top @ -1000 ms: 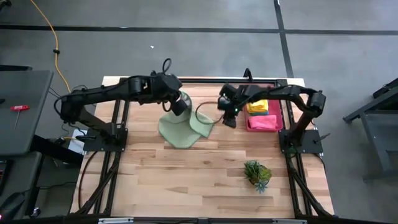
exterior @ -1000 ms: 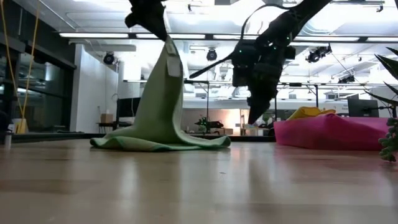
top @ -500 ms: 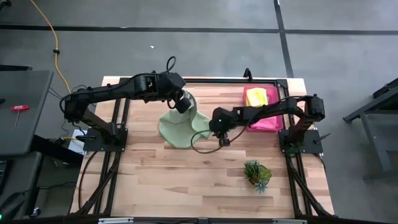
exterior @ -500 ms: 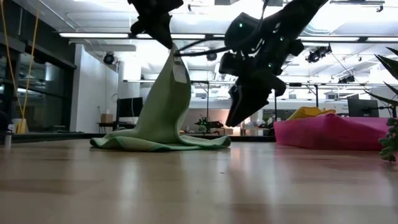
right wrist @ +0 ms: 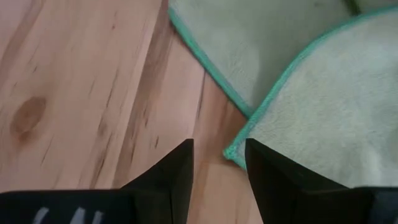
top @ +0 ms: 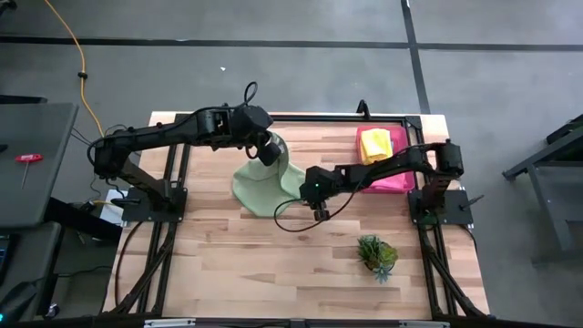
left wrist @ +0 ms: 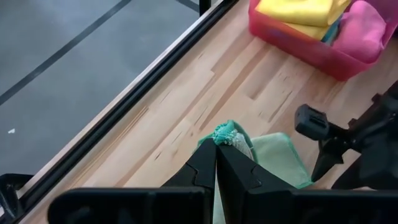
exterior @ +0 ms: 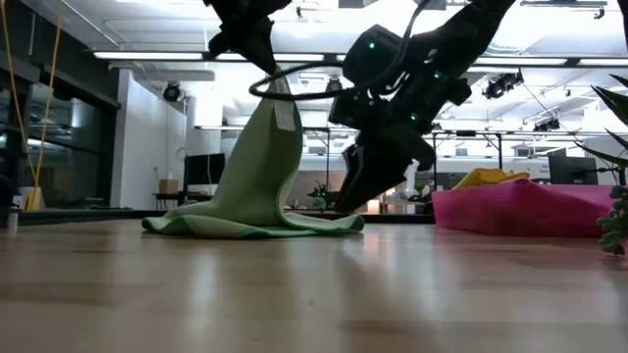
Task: Fold microfiber towels
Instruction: Fold the light green microfiber cloth
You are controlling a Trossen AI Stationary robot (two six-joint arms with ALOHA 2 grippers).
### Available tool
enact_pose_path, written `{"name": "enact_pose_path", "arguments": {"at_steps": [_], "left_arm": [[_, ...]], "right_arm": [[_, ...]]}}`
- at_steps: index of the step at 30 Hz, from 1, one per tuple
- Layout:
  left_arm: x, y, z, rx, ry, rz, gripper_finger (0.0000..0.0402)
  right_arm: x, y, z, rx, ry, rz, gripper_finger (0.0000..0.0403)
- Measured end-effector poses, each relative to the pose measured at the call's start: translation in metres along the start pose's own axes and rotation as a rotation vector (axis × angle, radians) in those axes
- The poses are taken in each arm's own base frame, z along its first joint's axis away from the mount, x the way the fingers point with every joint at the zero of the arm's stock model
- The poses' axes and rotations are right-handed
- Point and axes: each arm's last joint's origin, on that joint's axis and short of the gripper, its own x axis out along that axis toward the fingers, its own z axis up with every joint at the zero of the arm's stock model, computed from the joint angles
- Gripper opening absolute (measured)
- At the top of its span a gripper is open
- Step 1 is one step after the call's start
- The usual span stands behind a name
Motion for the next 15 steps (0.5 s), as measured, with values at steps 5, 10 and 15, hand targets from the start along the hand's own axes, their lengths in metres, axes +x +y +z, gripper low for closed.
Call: {"name": "enact_pose_path", "arguments": {"at_steps": [5,10,15], "left_arm": [[0.000,0.000,0.001,-0.003,-0.005,-0.006,0.0000],[0.000,-0.001,0.001,-0.017,-0.008,-0.026,0.0000],[0.000,-0.002,0.001,-0.021,-0.004,-0.042,0.0000]], "right_arm": [[0.013,0.002,-0.007,0.002,0.038,0.012,0.0138],[0.022,0.001,-0.010,0.059,0.037,0.006,0.0138],[0.022,0.001,-0.011,0.101,0.041,-0.014,0.0138]]}}
